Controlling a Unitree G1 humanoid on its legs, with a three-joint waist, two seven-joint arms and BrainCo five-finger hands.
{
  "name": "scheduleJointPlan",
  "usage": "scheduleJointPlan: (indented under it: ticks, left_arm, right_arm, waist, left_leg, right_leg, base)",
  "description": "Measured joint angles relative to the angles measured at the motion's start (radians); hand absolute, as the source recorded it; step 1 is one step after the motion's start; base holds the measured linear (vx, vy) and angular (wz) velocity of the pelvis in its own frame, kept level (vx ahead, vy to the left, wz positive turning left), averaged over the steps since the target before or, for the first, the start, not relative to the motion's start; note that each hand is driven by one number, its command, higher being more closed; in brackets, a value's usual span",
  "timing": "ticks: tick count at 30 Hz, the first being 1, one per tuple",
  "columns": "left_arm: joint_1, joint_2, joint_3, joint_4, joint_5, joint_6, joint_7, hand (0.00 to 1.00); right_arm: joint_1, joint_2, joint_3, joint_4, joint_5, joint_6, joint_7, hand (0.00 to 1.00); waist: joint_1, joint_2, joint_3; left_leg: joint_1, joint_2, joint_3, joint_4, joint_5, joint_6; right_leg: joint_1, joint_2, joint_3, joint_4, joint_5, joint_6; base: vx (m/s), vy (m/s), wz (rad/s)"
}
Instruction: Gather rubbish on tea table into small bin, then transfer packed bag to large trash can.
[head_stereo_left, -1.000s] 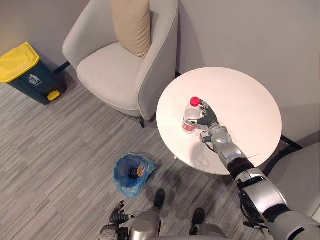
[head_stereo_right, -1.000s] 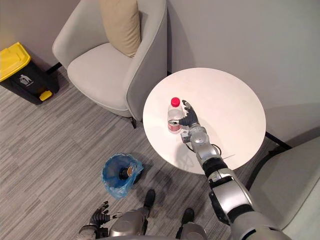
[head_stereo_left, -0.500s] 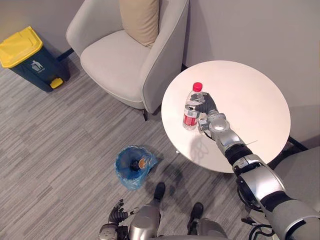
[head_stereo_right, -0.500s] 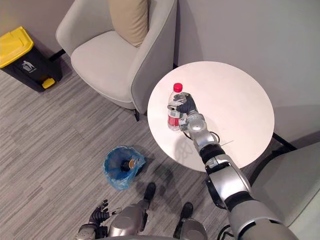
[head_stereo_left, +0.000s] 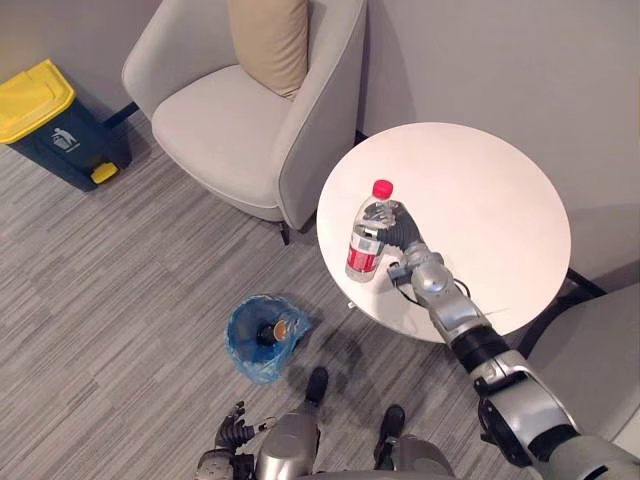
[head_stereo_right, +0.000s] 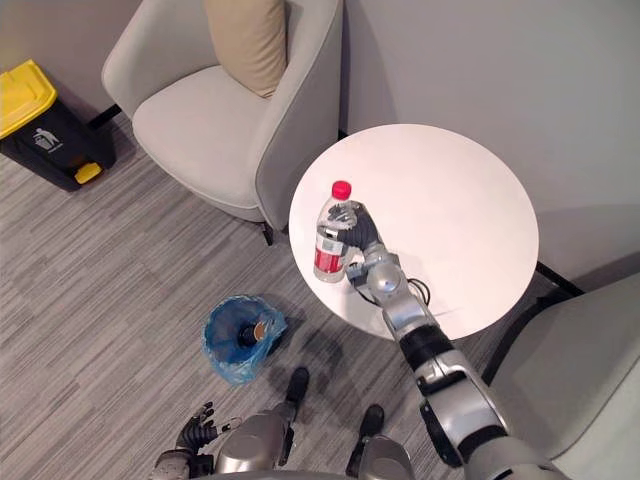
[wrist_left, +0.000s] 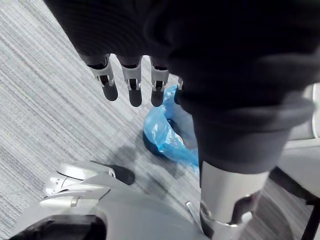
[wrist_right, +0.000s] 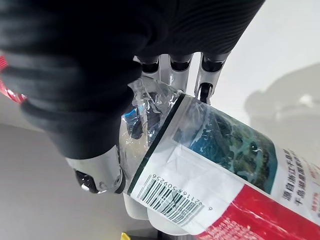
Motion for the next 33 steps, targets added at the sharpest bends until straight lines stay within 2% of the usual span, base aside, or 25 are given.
scheduleJointPlan:
  ticks: [3, 5, 9, 14, 26, 32, 33]
  left_arm:
    - [0.003, 0.010, 0.000, 0.001, 0.012, 0.007, -0.002, 0.00]
    - [0.004, 0.017, 0.000, 0.002, 0.013, 0.010, -0.004, 0.00]
    - [0.005, 0.018, 0.000, 0.010, 0.022, 0.012, -0.006, 0.00]
    - [0.019, 0.014, 0.000, 0.022, 0.043, 0.013, -0.007, 0.00]
    - [0.040, 0.002, -0.010, 0.063, 0.062, 0.015, -0.008, 0.00]
    - [0.035, -0.002, -0.023, 0.079, 0.072, 0.011, -0.009, 0.00]
    - [0.033, -0.001, -0.039, 0.079, 0.073, 0.011, -0.008, 0.00]
  right_arm:
    - [0.093, -0.002, 0.000, -0.117, -0.032, -0.009, 0.019, 1.00]
    - [0.147, -0.001, 0.000, -0.193, -0.051, -0.021, 0.030, 1.00]
    - [0.216, -0.001, 0.000, -0.280, -0.071, -0.040, 0.041, 1.00]
    - [0.301, -0.003, 0.003, -0.375, -0.114, -0.065, 0.064, 1.00]
    - [0.406, -0.039, 0.077, -0.445, -0.225, -0.077, 0.084, 1.00]
    - [0.435, -0.047, 0.075, -0.461, -0.225, -0.077, 0.077, 1.00]
    - [0.436, -0.056, 0.073, -0.463, -0.226, -0.077, 0.074, 1.00]
  waist:
    - [-0.006, -0.019, -0.026]
    - [-0.027, -0.031, -0.038]
    - [-0.033, -0.037, -0.078]
    - [-0.052, -0.029, -0.115]
    - [-0.053, -0.007, -0.182]
    - [-0.052, 0.013, -0.184]
    - [-0.052, 0.022, -0.182]
  left_leg:
    - [0.008, 0.001, 0.008, 0.000, 0.000, 0.000]
    - [0.028, 0.000, 0.009, 0.000, 0.000, 0.000]
    - [0.049, 0.000, 0.015, 0.000, 0.000, 0.000]
    - [0.069, 0.003, 0.013, -0.001, -0.003, -0.002]
    - [0.097, 0.005, 0.001, 0.000, -0.001, 0.000]
    - [0.029, -0.016, -0.082, 0.038, 0.003, -0.005]
    - [-0.012, -0.011, -0.035, 0.061, -0.033, 0.023]
  right_leg:
    - [0.003, 0.000, 0.008, 0.001, 0.000, 0.000]
    - [0.023, -0.001, 0.009, 0.000, 0.000, 0.001]
    - [0.041, -0.001, 0.017, 0.000, 0.002, 0.004]
    - [0.066, 0.003, 0.016, -0.007, 0.003, 0.007]
    - [0.105, 0.011, 0.004, -0.021, 0.007, 0.008]
    - [0.106, 0.014, -0.084, -0.014, -0.010, 0.004]
    - [0.095, 0.013, -0.115, -0.003, -0.014, 0.000]
  base:
    - [-0.03, 0.003, -0.09]
    - [-0.05, -0.002, -0.02]
    - [-0.06, -0.003, -0.05]
    - [-0.09, -0.014, 0.02]
    - [-0.02, -0.015, 0.03]
    - [-0.04, -0.035, 0.45]
    - [-0.07, -0.021, 0.92]
